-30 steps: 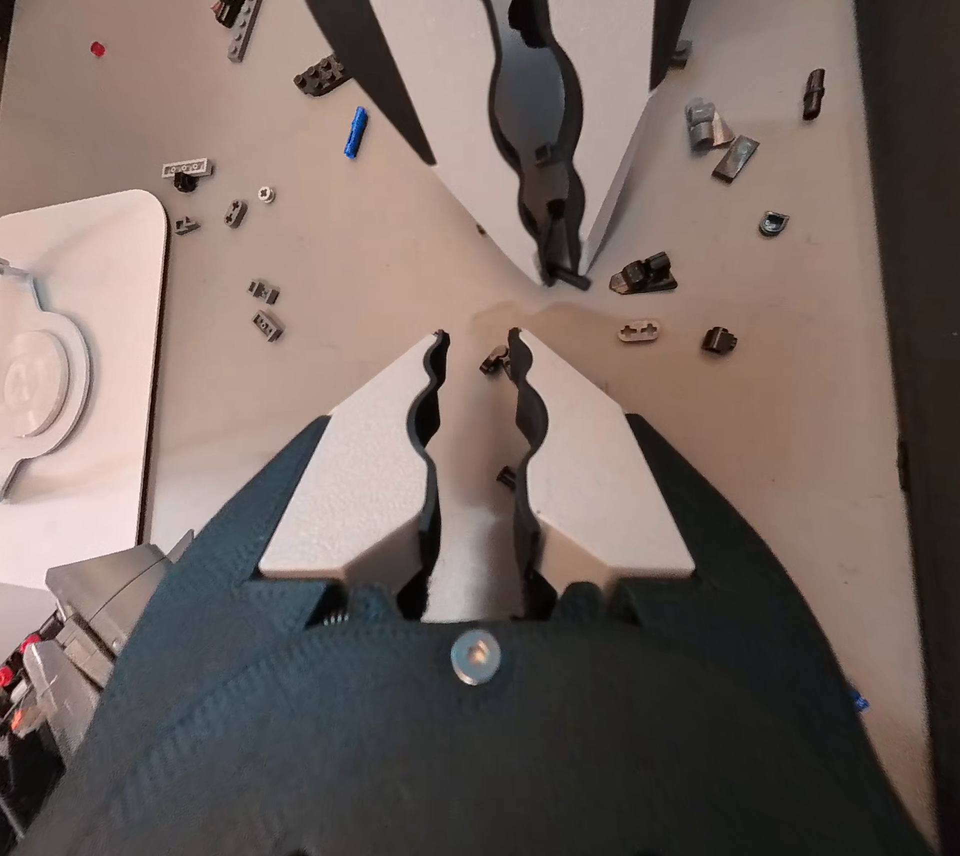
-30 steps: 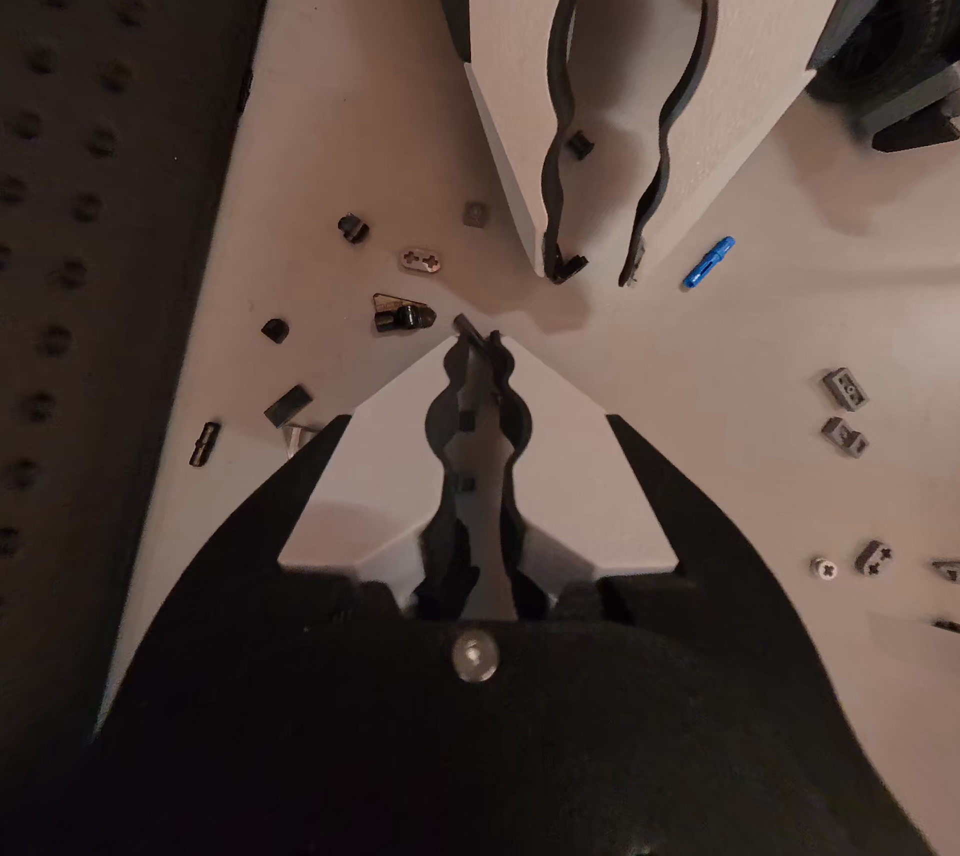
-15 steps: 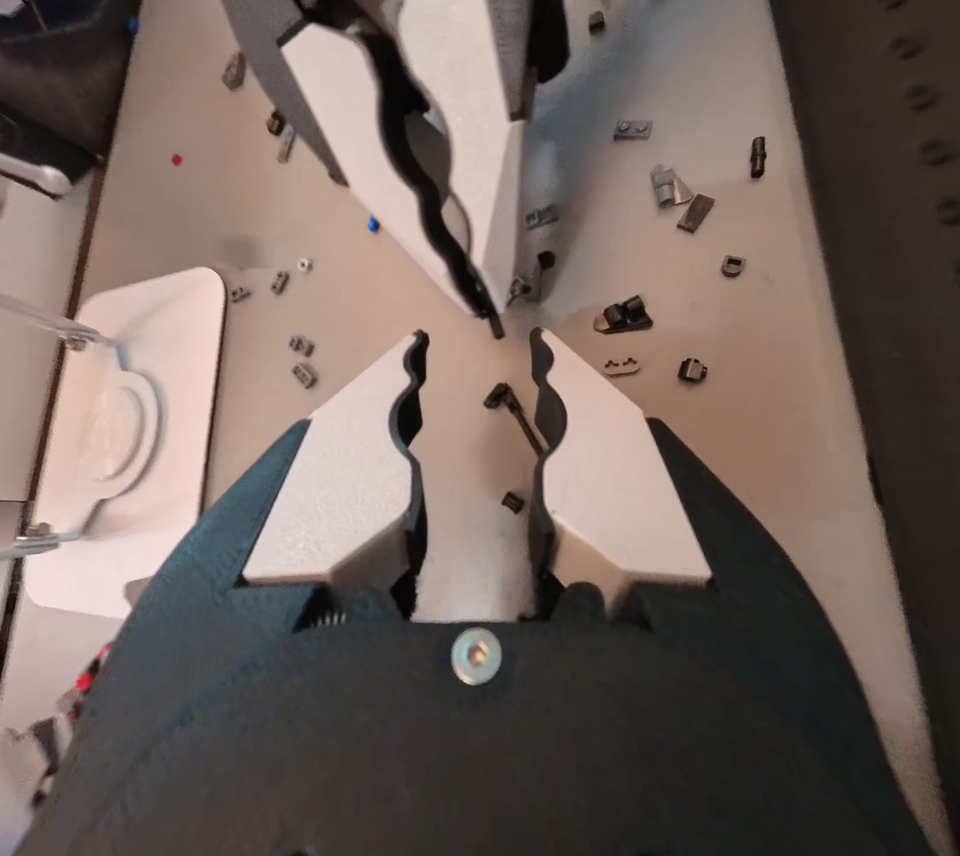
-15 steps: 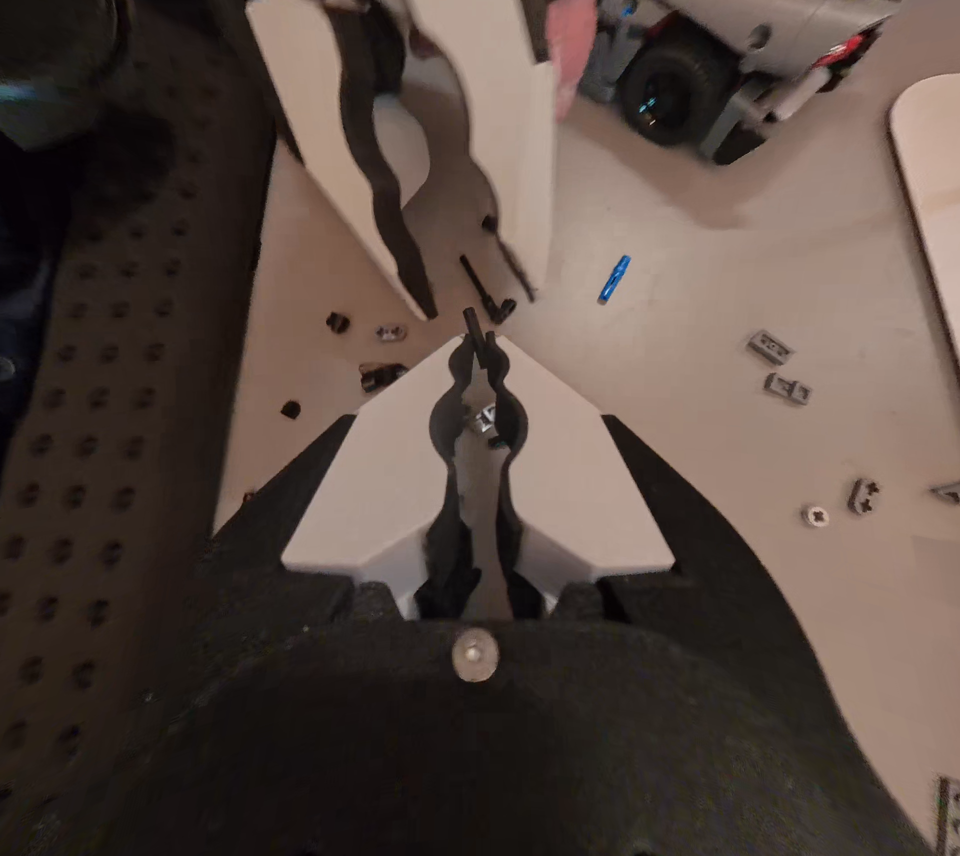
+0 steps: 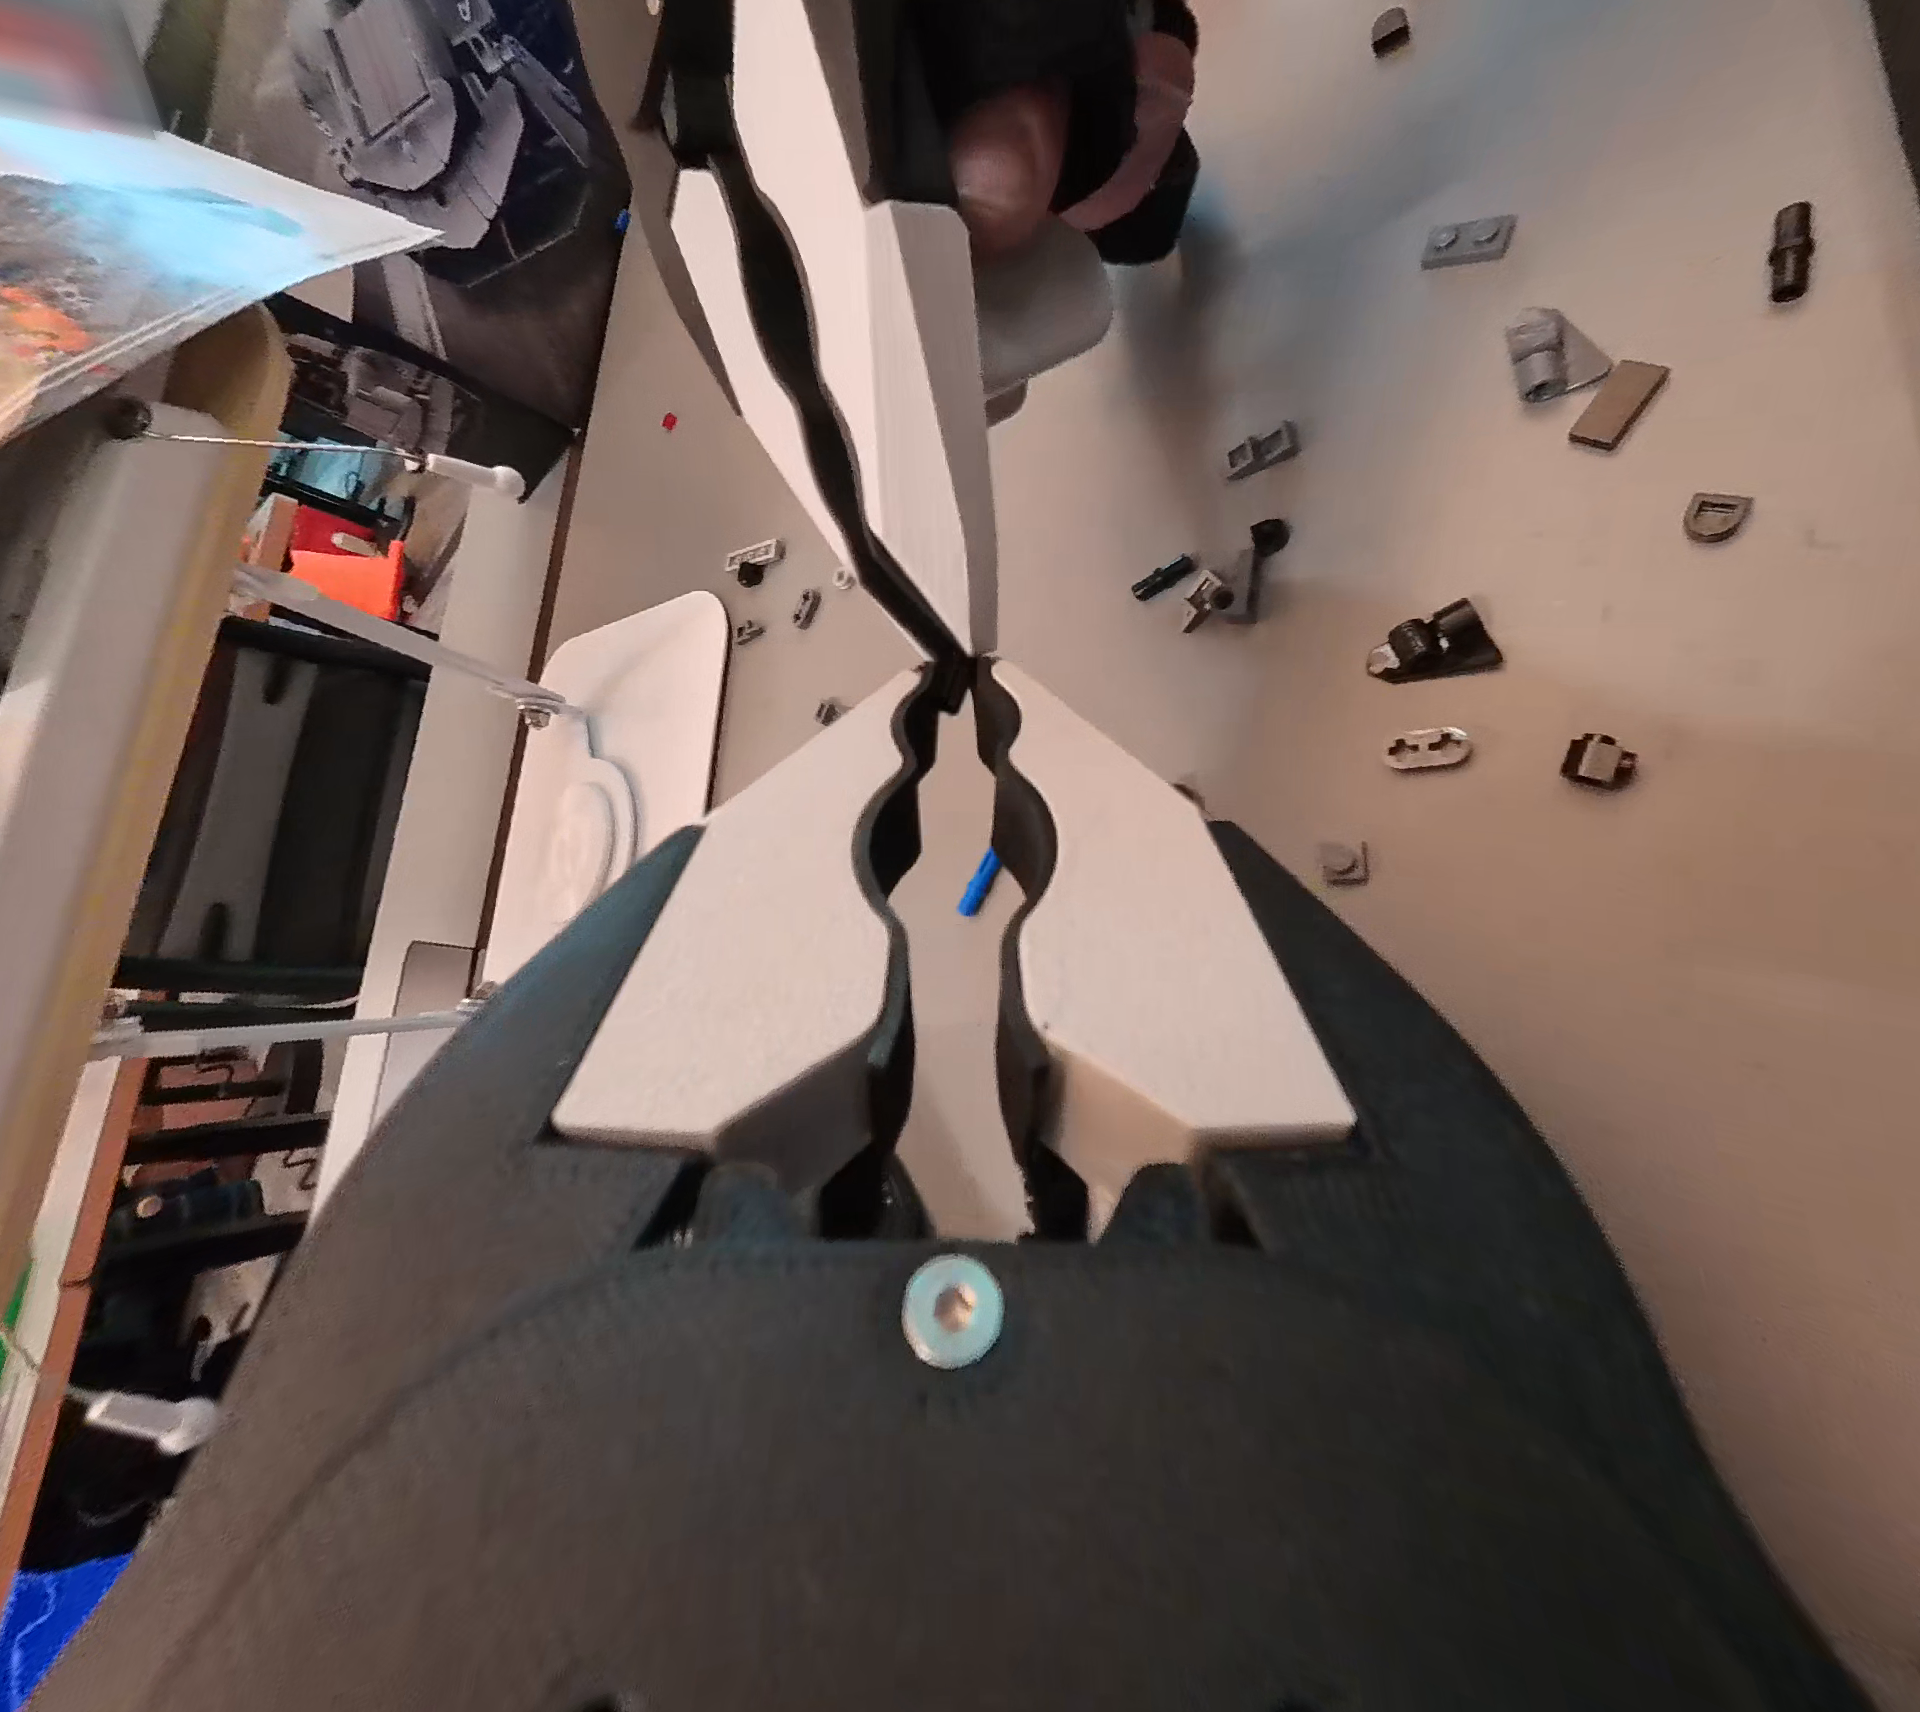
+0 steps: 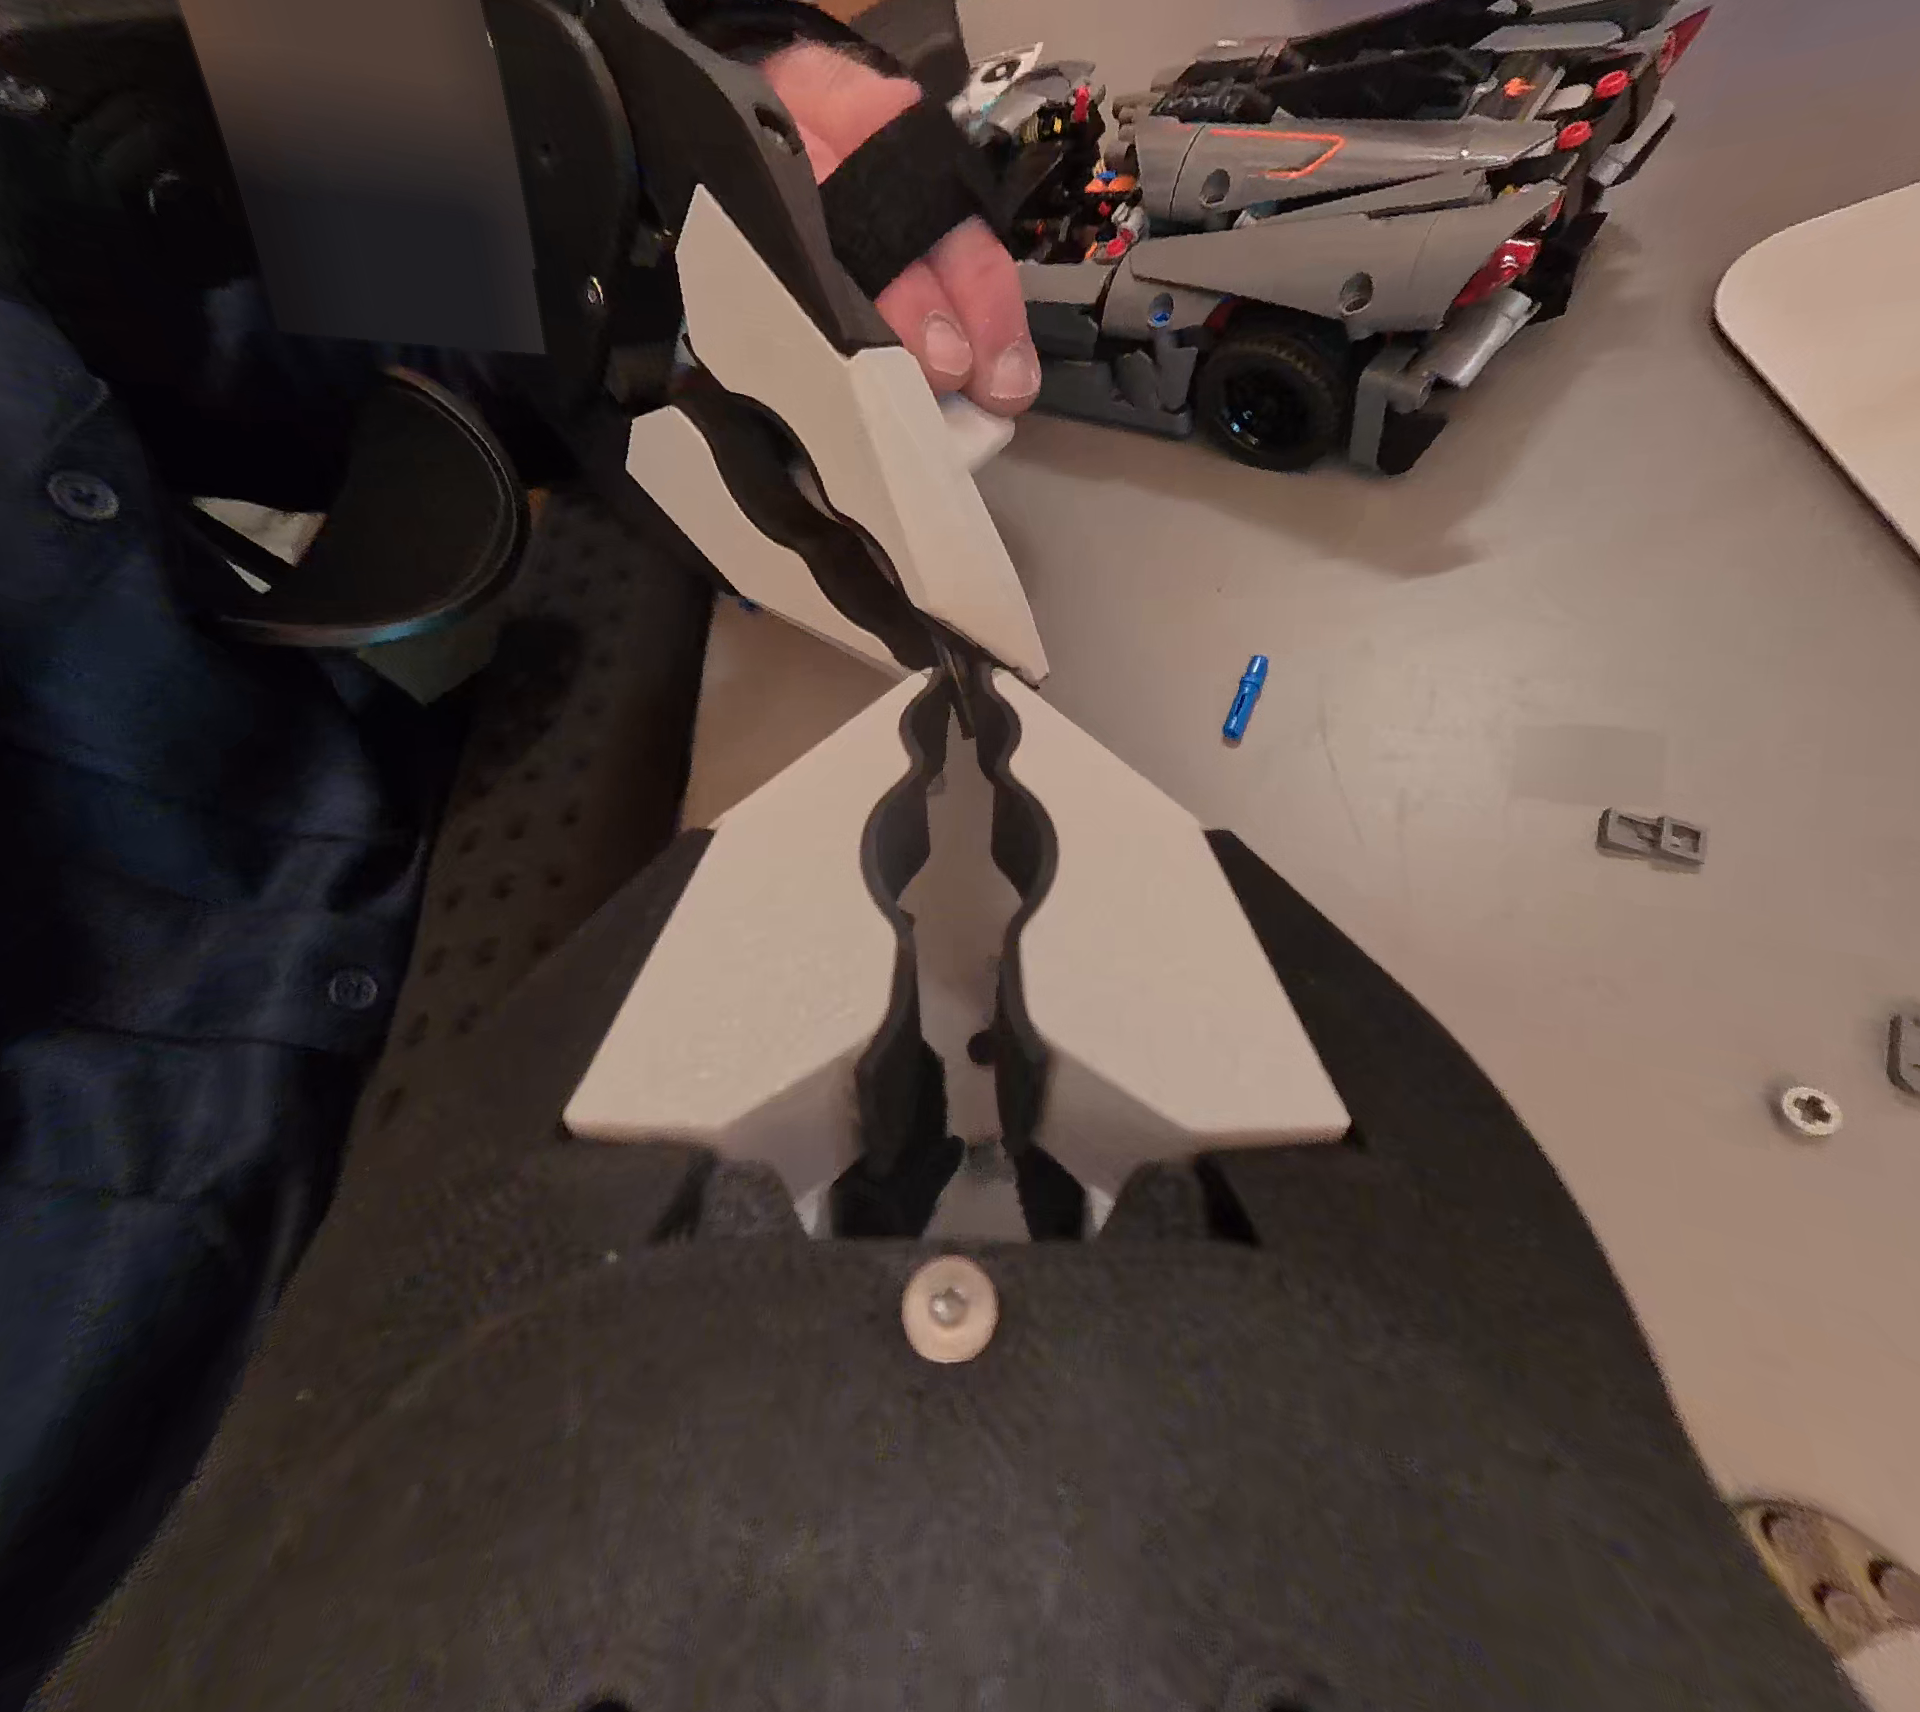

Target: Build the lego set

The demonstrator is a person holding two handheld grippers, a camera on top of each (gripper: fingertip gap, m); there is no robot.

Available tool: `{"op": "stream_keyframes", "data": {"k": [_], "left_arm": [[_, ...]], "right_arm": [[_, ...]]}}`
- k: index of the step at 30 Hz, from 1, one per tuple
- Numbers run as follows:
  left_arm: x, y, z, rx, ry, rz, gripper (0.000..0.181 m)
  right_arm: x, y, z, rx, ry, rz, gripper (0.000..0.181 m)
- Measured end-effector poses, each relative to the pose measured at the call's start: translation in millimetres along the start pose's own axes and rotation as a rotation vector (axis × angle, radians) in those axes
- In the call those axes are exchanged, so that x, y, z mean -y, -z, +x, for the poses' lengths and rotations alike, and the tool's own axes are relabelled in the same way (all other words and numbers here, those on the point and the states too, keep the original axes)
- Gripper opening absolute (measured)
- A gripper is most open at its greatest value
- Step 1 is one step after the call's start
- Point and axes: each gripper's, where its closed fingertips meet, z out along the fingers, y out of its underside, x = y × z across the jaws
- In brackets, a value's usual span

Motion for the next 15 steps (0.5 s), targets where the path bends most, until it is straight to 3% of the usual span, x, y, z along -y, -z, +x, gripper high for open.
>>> {"op": "stream_keyframes", "data": {"k": [15], "left_arm": [[14.2, 17.1, -20.3, 0.067, 0.065, 0.127, 0.000]], "right_arm": [[28.6, 21.0, -6.1, 0.028, 0.011, 0.188, 0.012]]}}
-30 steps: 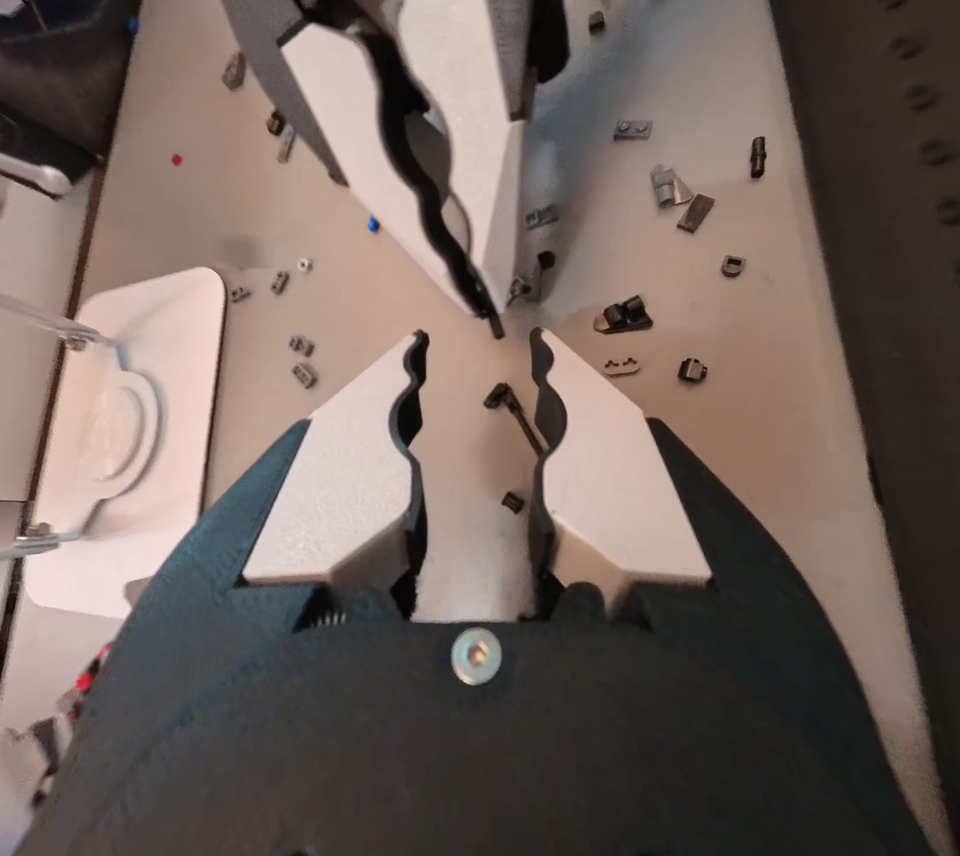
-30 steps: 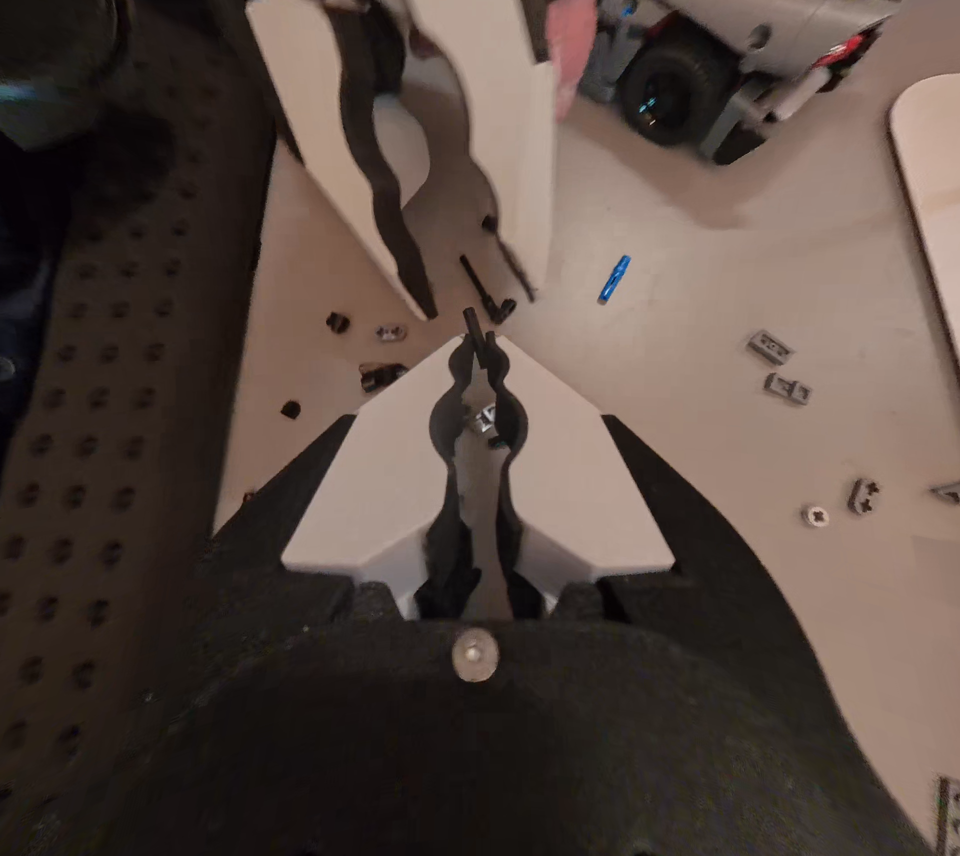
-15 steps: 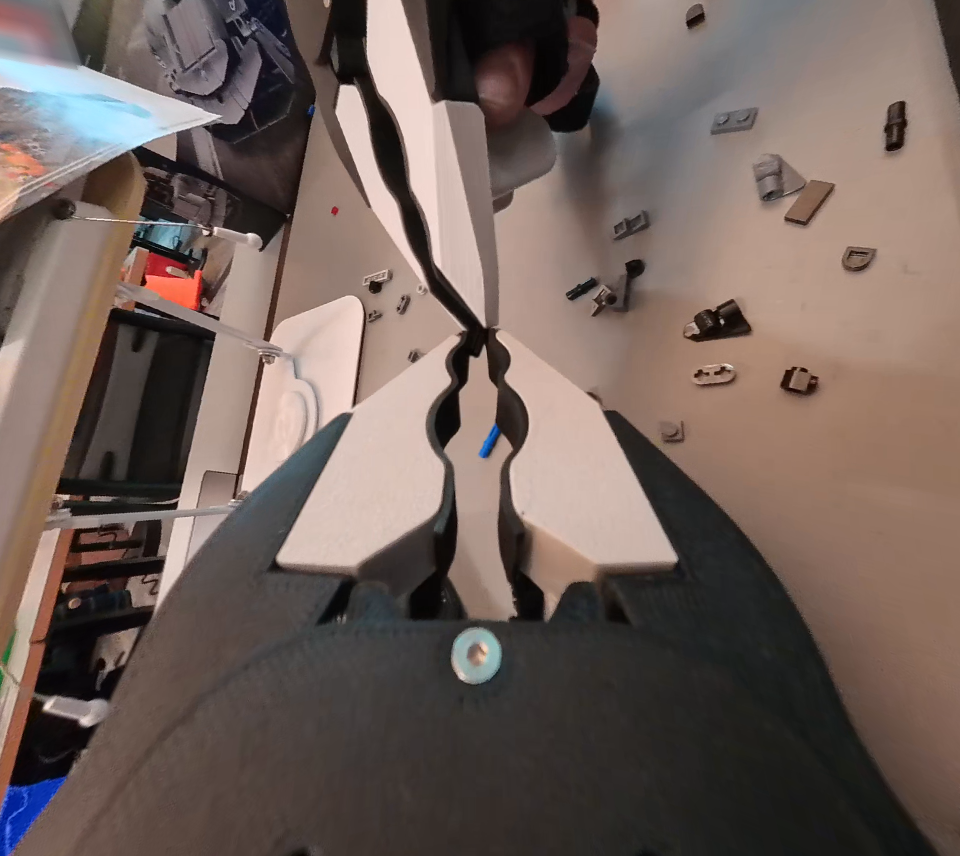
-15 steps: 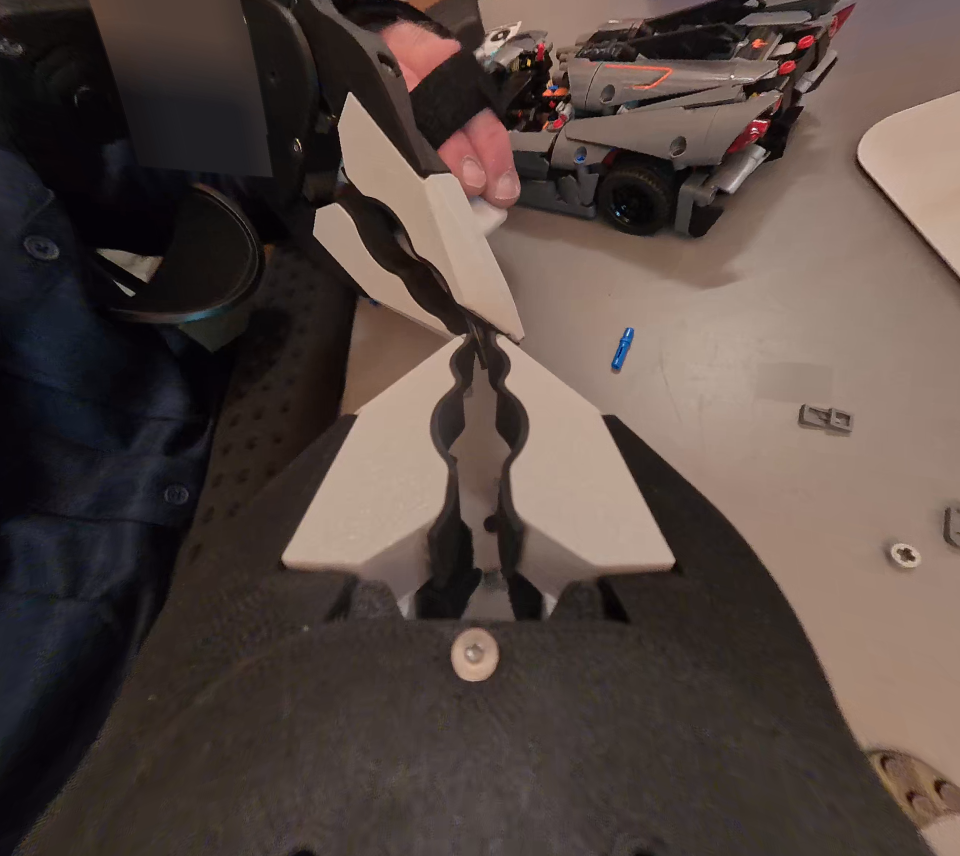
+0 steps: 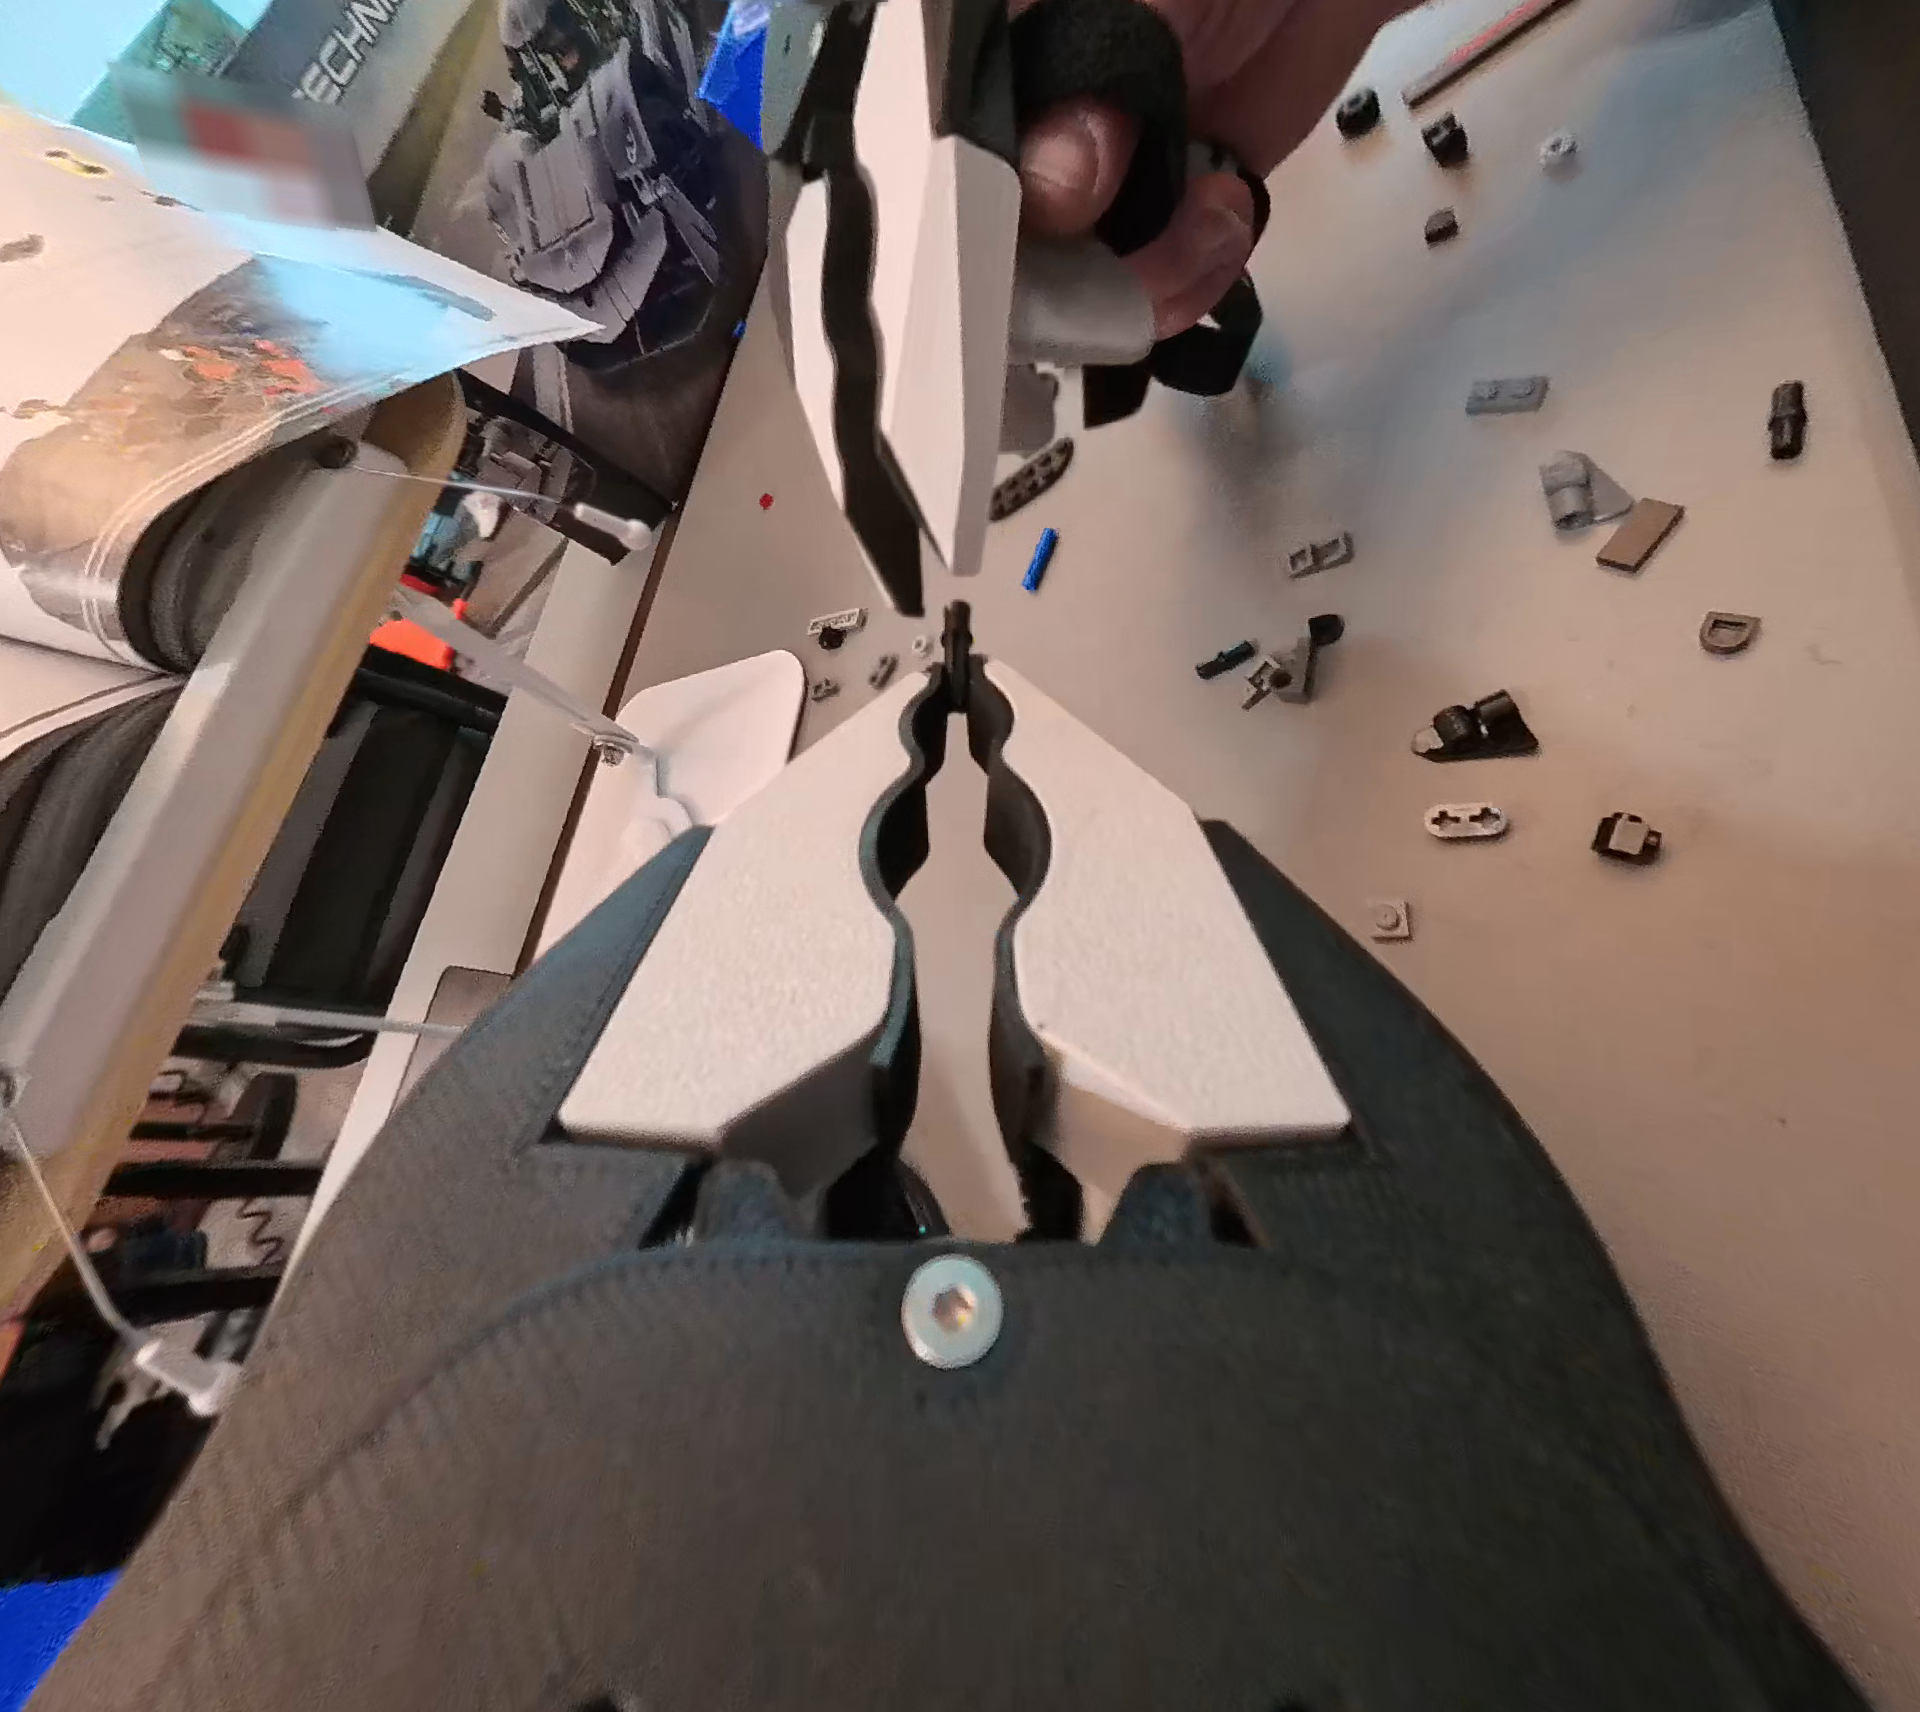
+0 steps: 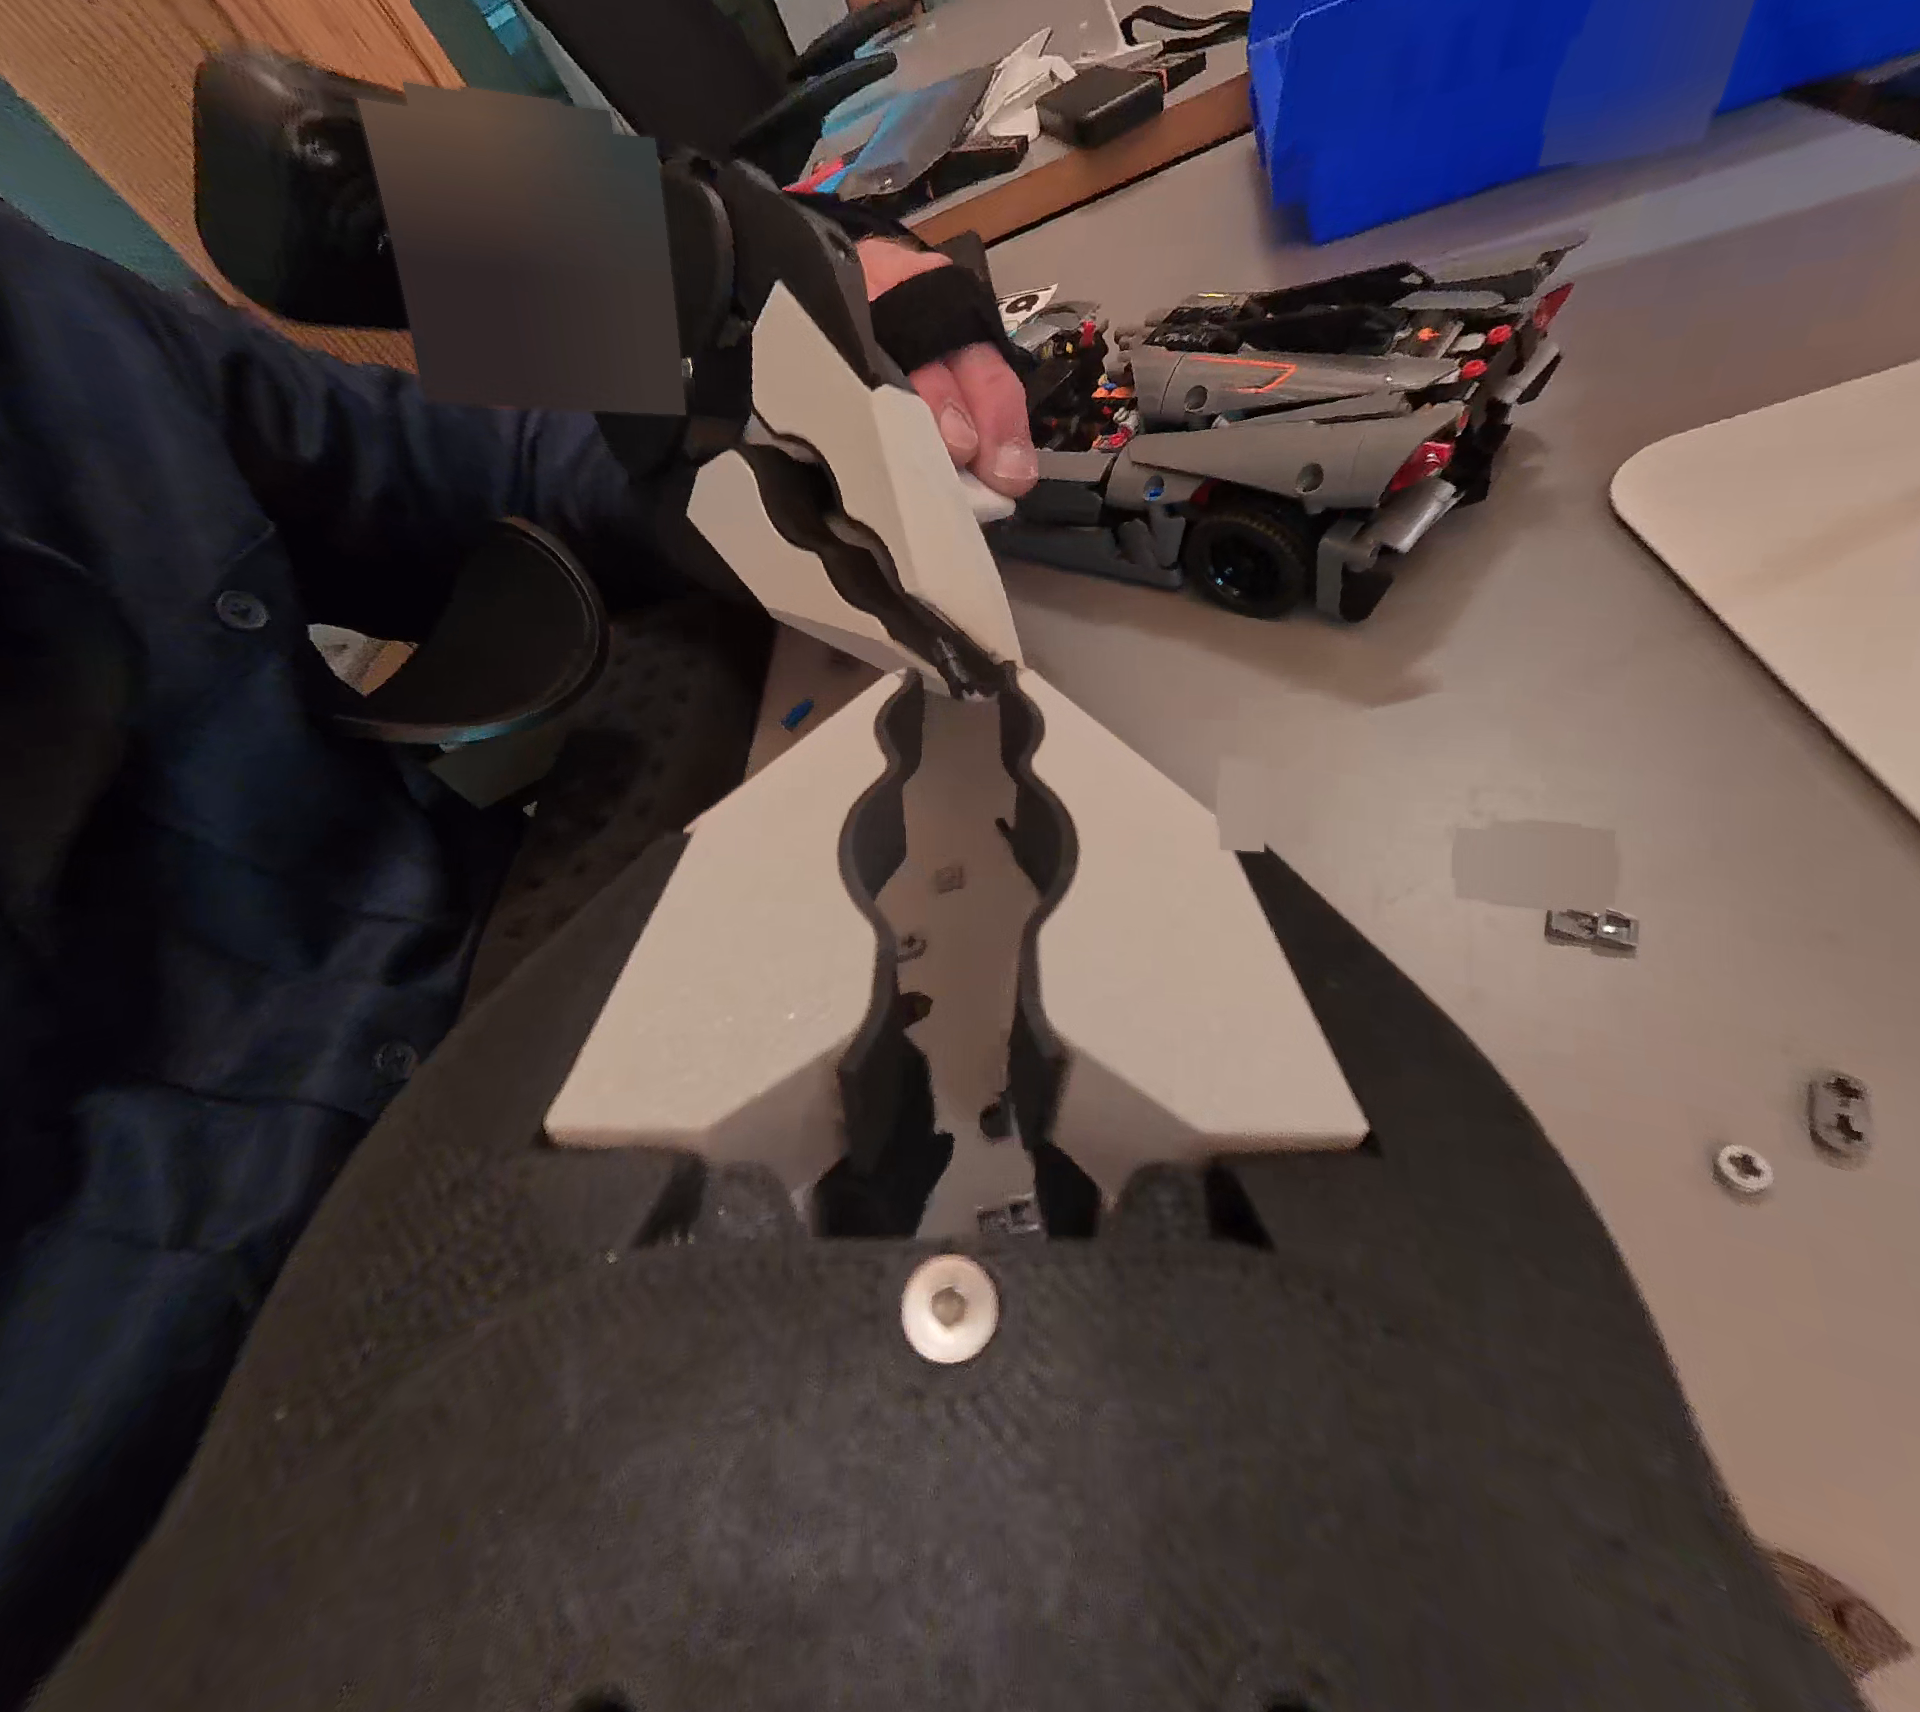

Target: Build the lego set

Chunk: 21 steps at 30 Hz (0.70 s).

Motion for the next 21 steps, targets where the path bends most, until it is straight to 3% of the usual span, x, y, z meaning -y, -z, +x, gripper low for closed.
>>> {"op": "stream_keyframes", "data": {"k": [7, 10, 21], "left_arm": [[3.3, 3.2, -1.0, -0.015, 0.007, 0.031, 0.000], [4.8, 3.0, 1.4, -0.025, -0.006, 0.033, 0.000], [2.9, 3.9, 0.7, -0.026, -0.028, 0.026, 0.000]], "right_arm": [[-5.1, -7.6, -2.6, -0.037, 0.089, -0.055, 0.011], [-5.3, -8.7, -4.3, -0.034, 0.095, -0.060, 0.003], [-2.9, -9.6, -6.8, -0.029, 0.090, -0.047, 0.002]]}}
